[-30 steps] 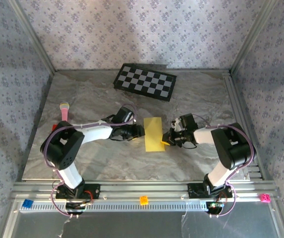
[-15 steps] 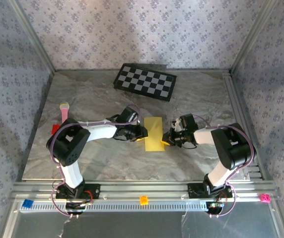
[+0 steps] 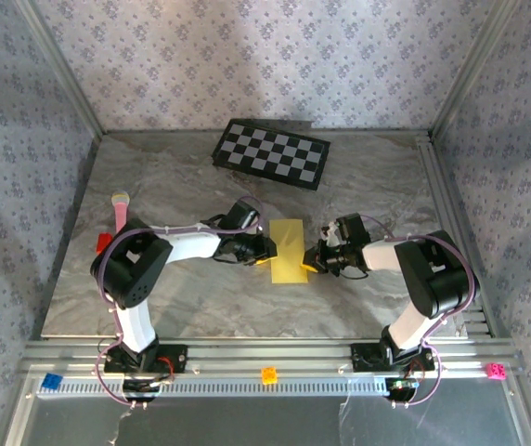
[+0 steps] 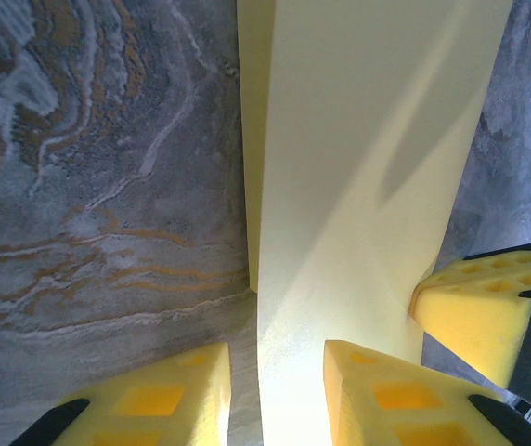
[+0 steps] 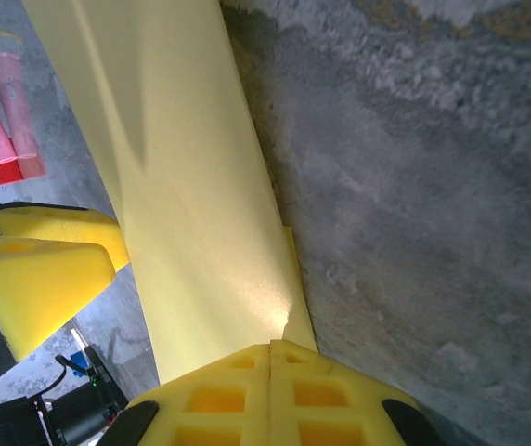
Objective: Fold a paper plane with a square sheet of paper (pick it up from the middle)
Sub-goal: Third fold the triangle at the center of the table.
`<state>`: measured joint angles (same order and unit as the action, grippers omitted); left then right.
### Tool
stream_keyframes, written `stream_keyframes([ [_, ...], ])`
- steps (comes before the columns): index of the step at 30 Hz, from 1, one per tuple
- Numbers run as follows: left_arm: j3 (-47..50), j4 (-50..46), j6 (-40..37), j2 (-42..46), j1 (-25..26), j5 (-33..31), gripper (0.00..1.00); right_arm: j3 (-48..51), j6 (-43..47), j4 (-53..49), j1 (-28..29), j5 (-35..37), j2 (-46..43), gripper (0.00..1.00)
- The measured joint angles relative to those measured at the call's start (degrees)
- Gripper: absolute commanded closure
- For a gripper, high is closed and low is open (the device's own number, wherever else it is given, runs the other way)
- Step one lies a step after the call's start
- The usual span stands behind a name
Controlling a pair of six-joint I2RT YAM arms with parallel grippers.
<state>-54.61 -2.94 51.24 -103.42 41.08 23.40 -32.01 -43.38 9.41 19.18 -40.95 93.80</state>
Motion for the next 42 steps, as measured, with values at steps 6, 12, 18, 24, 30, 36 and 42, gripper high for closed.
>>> stream_keyframes([
  [6,-0.22,0.20,0.52,-0.61,0.31,0.46,0.72,0.07,-0.02,0.09,-0.04,-0.02,0.00,0.95],
  [12,-0.20,0.17,0.72,-1.07,0.31,0.63,0.77,0.13,-0.22,0.28,-0.04,-0.02,0.00,0.94],
  [18,-0.20,0.20,1.09,-1.07,0.31,0.63,0.85,0.17,-0.39,0.35,-0.04,-0.02,-0.04,0.94],
  [24,-0.22,0.20,1.49,-1.07,0.31,0.35,0.92,0.17,-0.42,0.33,-0.04,-0.02,-0.11,0.91],
  [30,-0.20,0.22,2.45,-1.05,0.31,-0.15,0.97,0.22,-0.42,0.28,0.02,0.22,-0.68,0.84],
  [36,-0.20,0.15,3.87,-0.26,0.31,-0.26,0.98,0.42,0.76,-1.77,0.09,4.31,-5.27,0.51],
  [42,-0.20,0.04,6.34,2.82,0.28,-0.24,0.98,0.48,6.73,-7.65,2.03,12.70,-16.85,0.46],
])
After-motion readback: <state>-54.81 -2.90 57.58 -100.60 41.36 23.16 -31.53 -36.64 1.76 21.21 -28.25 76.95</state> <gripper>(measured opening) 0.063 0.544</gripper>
